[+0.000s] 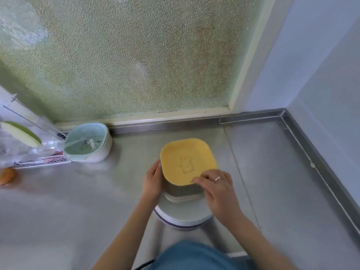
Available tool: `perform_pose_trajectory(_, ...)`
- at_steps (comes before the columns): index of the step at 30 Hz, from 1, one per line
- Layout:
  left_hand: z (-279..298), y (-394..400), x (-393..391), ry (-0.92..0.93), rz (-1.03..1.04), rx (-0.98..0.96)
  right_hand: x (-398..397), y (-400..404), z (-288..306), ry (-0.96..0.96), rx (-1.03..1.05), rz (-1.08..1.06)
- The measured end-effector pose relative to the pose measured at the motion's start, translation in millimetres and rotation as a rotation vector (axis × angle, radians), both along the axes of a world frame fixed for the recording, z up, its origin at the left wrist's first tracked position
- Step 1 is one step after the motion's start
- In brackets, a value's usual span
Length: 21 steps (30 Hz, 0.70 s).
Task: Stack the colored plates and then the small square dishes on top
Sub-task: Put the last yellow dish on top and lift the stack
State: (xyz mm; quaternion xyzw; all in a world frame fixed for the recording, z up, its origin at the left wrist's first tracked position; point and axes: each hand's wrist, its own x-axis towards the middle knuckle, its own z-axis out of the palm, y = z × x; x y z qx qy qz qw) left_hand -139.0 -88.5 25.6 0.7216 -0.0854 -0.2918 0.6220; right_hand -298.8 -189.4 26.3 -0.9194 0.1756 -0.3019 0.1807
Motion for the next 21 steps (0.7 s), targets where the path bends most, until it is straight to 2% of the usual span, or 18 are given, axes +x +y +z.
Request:
perform_pose_trajectory(4,2,5,5,0.006,-0.023,-0.005,-6,13,-3,0.159,0.014,0.054)
perform_pose_trajectory(6,-1,7,11,-0.047,-0.076,0.067,-6,10,5,0.146,0.139,0.014)
perform_pose_trajectory(10,-2,3,12,-0.063,-0.122,0.068,14,-10,16,0.042,0.441,-0.116)
perform_pose_trajectory(13,-5,2,7,-0.185,-0.186,0.18,31,-14,10,0.2,0.658,-0.138)
perform_pose_trajectory(15,-10,3,6,-0.241,-0.205,0.216,35,-12,3,0.253,0.682,-0.146)
perform_pose_trajectory(21,-11,2,6,-0.224,-0.194,0.19,35,-11,-4,0.2,0.676,-0.209)
